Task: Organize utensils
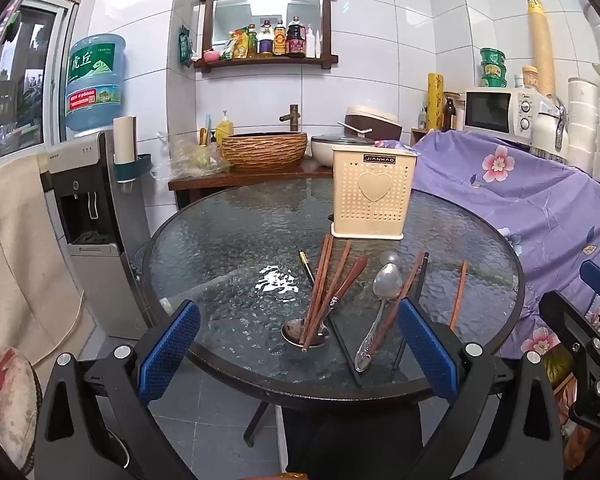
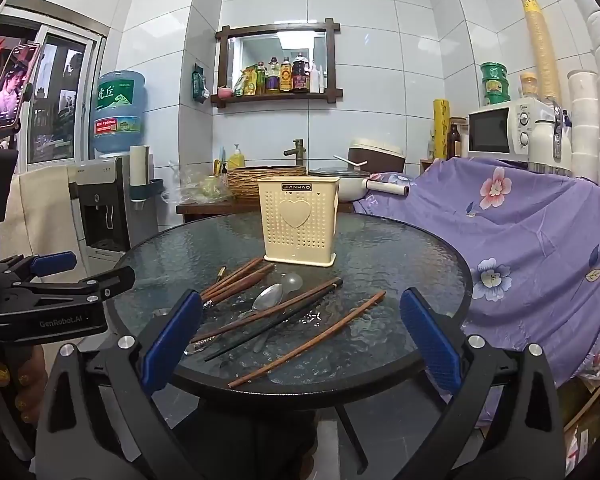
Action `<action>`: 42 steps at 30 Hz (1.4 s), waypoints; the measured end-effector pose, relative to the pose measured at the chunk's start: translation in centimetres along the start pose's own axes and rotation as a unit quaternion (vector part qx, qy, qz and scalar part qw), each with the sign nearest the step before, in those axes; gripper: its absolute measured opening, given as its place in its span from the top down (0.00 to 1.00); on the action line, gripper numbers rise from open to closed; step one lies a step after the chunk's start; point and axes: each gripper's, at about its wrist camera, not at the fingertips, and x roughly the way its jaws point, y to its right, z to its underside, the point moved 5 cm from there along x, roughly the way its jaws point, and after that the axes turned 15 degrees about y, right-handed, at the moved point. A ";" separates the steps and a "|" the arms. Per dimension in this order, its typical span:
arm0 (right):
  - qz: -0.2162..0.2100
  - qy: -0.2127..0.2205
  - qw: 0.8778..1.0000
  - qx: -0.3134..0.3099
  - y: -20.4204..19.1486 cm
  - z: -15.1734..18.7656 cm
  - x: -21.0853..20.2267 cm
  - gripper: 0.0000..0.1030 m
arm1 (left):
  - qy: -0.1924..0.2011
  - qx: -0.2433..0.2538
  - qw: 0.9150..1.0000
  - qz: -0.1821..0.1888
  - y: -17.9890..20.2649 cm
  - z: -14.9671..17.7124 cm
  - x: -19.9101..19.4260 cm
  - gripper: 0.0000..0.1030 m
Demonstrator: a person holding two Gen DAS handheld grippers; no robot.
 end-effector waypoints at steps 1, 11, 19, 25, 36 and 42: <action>0.000 0.000 1.000 0.000 0.0 0.0 0.0 0.05 | -0.002 -0.002 1.000 0.002 0.0 0.0 0.0 0.06; 0.000 -0.001 1.000 0.001 -0.3 0.3 0.3 0.05 | -0.001 -0.001 1.000 0.003 0.0 0.0 0.0 0.06; 0.001 -0.005 1.000 0.003 -0.3 0.8 0.6 0.05 | -0.004 0.001 1.000 0.003 0.7 -0.3 0.0 0.06; 0.001 -0.004 1.000 0.004 -0.2 0.6 0.5 0.05 | -0.003 0.001 1.000 0.003 0.7 -0.3 0.0 0.06; -0.001 -0.004 1.000 0.005 -0.2 0.4 0.4 0.05 | -0.002 -0.001 1.000 0.003 0.5 -0.2 0.0 0.06; -0.001 -0.006 1.000 0.004 -0.4 0.3 0.3 0.05 | -0.002 -0.002 1.000 0.004 0.2 -0.3 -0.1 0.06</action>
